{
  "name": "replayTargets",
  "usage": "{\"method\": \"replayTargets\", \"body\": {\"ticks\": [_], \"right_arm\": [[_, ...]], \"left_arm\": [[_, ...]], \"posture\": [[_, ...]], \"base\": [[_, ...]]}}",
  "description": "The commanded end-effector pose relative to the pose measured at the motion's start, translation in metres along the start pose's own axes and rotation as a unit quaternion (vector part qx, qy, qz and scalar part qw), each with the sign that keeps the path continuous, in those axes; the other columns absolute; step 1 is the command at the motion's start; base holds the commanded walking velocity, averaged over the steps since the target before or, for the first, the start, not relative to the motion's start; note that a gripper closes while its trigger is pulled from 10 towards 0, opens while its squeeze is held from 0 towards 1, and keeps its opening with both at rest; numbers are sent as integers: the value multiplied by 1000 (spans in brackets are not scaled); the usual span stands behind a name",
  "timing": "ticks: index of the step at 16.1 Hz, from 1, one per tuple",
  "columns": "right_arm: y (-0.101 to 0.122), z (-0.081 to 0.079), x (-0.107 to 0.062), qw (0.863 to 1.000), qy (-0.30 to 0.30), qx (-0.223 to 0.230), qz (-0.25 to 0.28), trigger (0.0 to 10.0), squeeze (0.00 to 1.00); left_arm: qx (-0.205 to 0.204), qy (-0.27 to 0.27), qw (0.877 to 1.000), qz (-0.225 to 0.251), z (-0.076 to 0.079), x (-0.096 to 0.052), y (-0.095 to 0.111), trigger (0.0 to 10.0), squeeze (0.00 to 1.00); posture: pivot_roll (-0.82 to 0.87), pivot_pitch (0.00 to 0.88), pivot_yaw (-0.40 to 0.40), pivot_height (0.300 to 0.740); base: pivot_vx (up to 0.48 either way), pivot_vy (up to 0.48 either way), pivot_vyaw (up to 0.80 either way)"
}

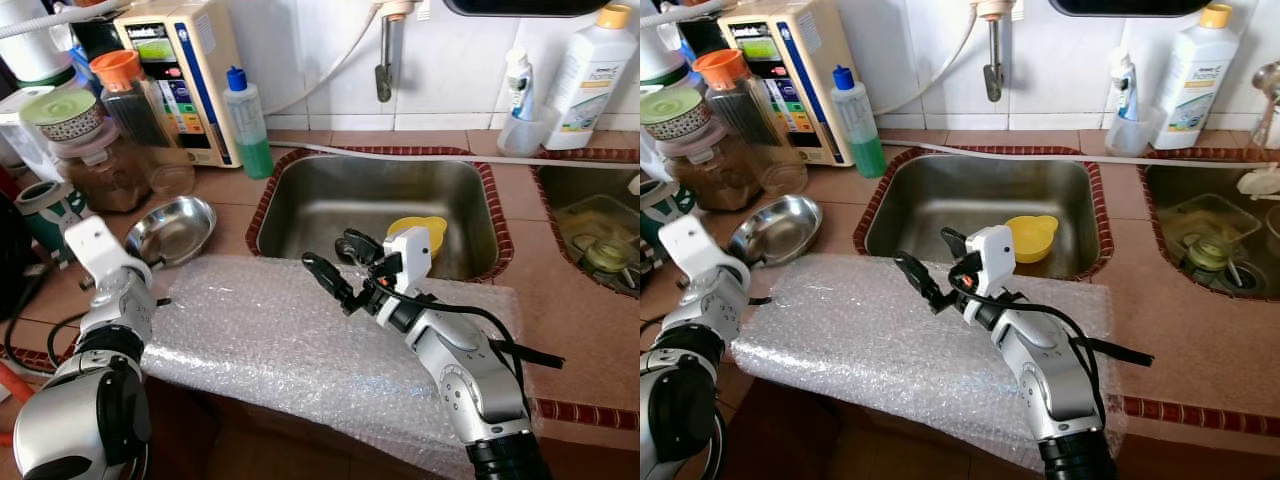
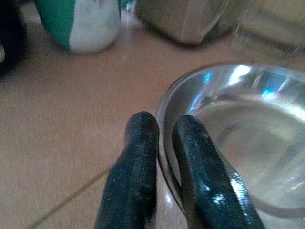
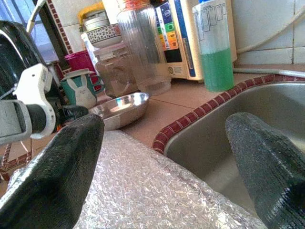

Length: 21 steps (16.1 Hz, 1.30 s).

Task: Kitchen organization

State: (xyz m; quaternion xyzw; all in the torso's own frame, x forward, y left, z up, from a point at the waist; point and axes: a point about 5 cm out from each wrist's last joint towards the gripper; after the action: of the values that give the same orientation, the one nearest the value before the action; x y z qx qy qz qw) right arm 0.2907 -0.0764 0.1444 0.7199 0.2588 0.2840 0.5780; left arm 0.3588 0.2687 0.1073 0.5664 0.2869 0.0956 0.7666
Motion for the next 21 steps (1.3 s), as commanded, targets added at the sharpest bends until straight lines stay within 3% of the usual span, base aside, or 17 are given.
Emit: {"method": "replayTargets", "body": {"ticks": [1,8,11,12,13,14,18,20,21], "right_arm": [[3,-2,4,1000,7,-5,4,10000,910],[4,0,6,1000,5,-9,5,10000,910],[5,2,6,1000,1,-11,6,10000,910],[5,2,6,1000,1,-11,6,10000,914],[5,2,6,1000,0,-11,6,10000,914],[5,3,5,1000,-6,-15,10,10000,914],[20,21,3,995,-83,-31,46,10000,922],[24,24,3,993,-97,-37,53,10000,918],[25,26,3,992,-109,-42,56,10000,918]], "left_arm": [[11,5,1000,20,-3,1,7,0,0],[-17,-5,999,29,5,-2,7,0,0],[-27,-48,995,88,19,-6,24,0,0],[-16,-72,991,110,25,-8,30,1529,1000],[-6,-76,990,116,25,-9,32,1529,1000],[14,-112,984,139,33,-13,39,10000,1000],[96,-237,946,198,54,-41,45,10000,1000],[131,-246,937,210,53,-52,37,10000,1000],[145,-233,939,205,49,-56,29,10000,1000]], "posture": [[-11,26,129,740],[-6,21,123,740],[-5,20,122,740],[-1,22,120,740],[2,23,120,740],[12,24,115,740],[37,28,104,740],[45,30,101,740],[46,29,101,740]], "base": [[0,0,0],[0,0,0],[0,0,0],[0,0,0],[0,0,0],[0,0,0],[0,0,0],[0,0,0],[0,0,0]]}}
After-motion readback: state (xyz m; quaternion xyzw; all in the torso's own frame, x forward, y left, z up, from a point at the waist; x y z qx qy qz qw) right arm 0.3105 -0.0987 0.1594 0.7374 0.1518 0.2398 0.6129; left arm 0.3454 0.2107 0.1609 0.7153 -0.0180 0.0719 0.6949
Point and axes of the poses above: a point about 5 cm out from each wrist's last joint towards the gripper, its own x axis pointing out of the wrist towards the gripper, its own y axis along the axis of the wrist's last joint, z = x × y
